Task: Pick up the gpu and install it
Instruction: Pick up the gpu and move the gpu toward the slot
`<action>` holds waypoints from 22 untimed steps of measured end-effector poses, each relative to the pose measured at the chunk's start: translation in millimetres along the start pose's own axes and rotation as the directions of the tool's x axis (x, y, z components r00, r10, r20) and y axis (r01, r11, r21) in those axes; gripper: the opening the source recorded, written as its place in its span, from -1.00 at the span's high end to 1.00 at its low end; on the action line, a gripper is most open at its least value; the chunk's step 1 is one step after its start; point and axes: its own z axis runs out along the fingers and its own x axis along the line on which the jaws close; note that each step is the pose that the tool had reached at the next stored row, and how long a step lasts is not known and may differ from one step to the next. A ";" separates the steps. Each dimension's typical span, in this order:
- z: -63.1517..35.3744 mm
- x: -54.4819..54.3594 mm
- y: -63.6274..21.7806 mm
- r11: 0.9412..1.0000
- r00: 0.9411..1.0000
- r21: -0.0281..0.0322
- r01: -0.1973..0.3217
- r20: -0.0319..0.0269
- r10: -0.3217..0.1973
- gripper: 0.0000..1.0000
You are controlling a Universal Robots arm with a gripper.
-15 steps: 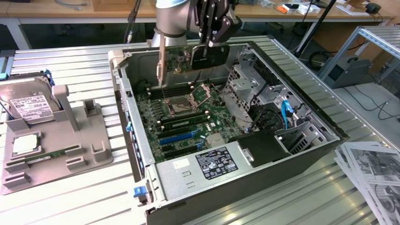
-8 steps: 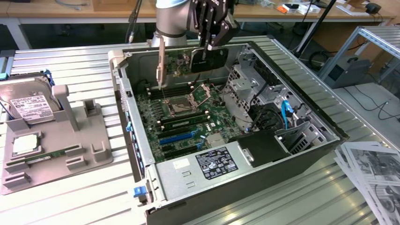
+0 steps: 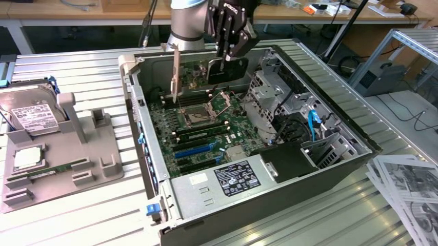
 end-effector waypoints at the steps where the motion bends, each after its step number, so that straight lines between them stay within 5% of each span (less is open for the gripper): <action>1: 1.0 0.0 0.0 1.000 1.000 0.000 0.000 0.000 0.000 0.47; 13: 9.1 1.1 0.4 1.000 1.000 0.000 -0.002 0.000 0.002 0.47; 22: 9.3 1.4 0.4 0.998 0.998 -0.002 -0.056 0.001 0.056 0.47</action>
